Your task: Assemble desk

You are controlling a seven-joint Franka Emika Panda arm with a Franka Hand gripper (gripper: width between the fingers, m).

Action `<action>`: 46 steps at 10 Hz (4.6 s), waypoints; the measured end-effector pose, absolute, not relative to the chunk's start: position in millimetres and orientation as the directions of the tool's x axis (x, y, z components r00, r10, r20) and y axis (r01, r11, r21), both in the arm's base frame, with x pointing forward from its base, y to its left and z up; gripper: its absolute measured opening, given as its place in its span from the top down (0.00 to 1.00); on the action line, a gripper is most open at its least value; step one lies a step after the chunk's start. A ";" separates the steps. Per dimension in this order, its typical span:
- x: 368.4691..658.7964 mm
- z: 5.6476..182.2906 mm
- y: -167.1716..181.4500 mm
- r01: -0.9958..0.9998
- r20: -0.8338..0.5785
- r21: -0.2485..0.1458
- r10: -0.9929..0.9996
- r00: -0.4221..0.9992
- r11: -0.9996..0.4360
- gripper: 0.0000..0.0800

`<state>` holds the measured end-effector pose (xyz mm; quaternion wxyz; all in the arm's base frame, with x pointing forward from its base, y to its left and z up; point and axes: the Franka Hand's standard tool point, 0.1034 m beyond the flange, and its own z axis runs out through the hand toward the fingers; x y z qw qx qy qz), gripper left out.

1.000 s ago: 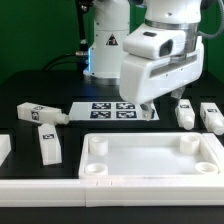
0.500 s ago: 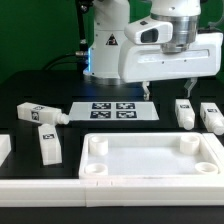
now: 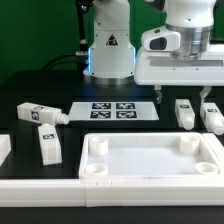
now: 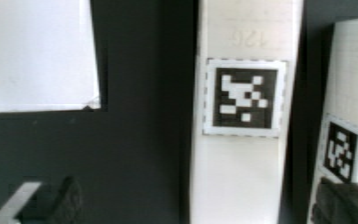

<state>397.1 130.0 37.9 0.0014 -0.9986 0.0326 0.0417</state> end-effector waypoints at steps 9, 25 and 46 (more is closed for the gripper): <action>388.9 13.1 127.8 -0.031 -0.088 -0.011 -0.030 0.996 -0.999 0.30; 419.5 38.2 100.7 0.999 -0.015 -0.030 1.000 -0.010 0.010 0.65; 423.2 49.4 75.2 0.878 -0.125 -0.111 0.870 -0.476 0.465 0.19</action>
Offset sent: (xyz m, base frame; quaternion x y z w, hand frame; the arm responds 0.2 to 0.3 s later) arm 0.0017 0.0036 -0.0154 -0.0057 0.0152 0.0095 0.9998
